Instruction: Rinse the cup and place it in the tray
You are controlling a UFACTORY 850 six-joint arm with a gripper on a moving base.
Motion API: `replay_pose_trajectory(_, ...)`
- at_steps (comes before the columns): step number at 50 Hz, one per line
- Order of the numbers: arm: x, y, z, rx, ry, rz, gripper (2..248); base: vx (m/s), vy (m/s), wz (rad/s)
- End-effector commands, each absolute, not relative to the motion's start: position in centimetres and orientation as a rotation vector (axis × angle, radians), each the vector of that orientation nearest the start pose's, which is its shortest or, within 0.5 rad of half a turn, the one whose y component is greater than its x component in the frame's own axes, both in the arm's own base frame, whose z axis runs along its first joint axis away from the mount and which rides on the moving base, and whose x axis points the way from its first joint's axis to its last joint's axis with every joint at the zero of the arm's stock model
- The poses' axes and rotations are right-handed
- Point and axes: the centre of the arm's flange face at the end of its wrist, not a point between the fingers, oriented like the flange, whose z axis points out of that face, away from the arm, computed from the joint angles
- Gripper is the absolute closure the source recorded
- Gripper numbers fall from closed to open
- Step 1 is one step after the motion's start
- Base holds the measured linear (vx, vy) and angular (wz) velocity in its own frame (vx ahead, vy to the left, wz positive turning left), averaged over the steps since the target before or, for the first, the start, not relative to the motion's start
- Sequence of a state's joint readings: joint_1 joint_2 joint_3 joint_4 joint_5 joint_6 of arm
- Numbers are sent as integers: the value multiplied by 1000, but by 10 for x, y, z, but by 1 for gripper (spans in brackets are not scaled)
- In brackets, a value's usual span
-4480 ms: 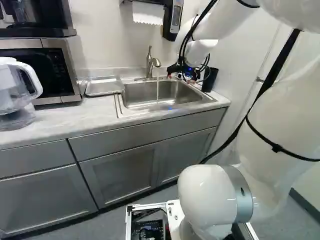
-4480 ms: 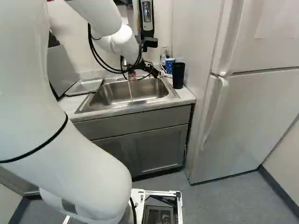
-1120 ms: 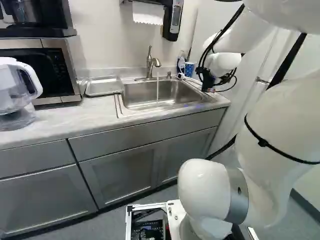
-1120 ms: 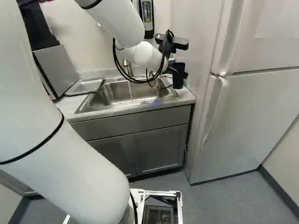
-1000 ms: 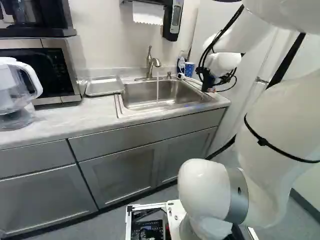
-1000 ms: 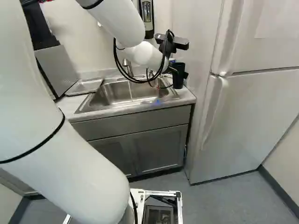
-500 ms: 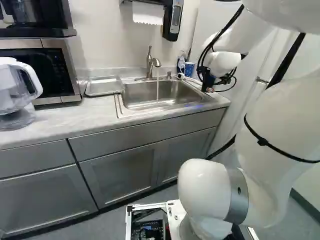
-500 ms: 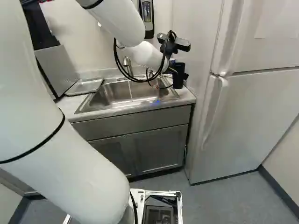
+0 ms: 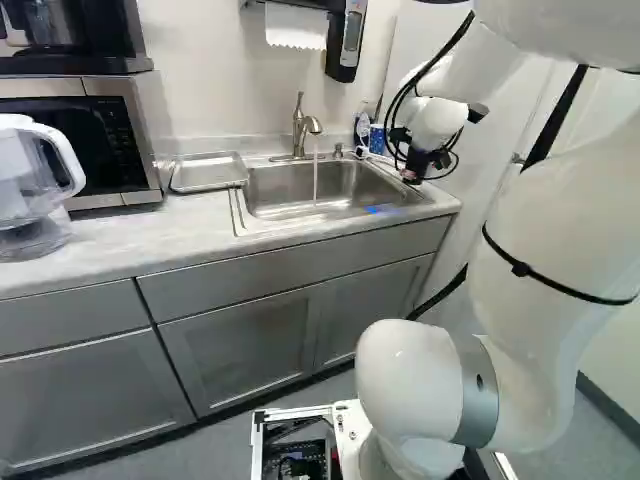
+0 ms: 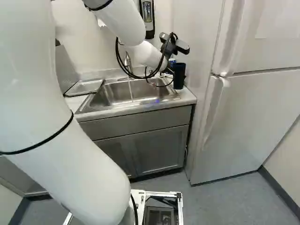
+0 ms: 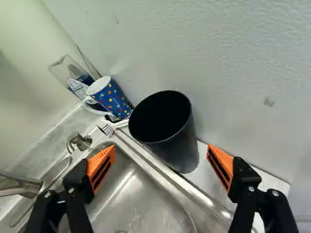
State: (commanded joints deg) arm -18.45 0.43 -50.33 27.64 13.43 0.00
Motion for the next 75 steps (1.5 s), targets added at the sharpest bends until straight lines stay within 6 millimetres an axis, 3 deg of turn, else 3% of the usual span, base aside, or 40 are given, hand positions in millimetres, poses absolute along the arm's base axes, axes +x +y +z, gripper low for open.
replay_pose_trajectory(28, 471, -167, 555, -2359, 1280, -1533, 3, 0, 0, 0)
replay_pose_trajectory(75, 471, -167, 555, -2763, 810, -1621, 3, 0, 0, 0)
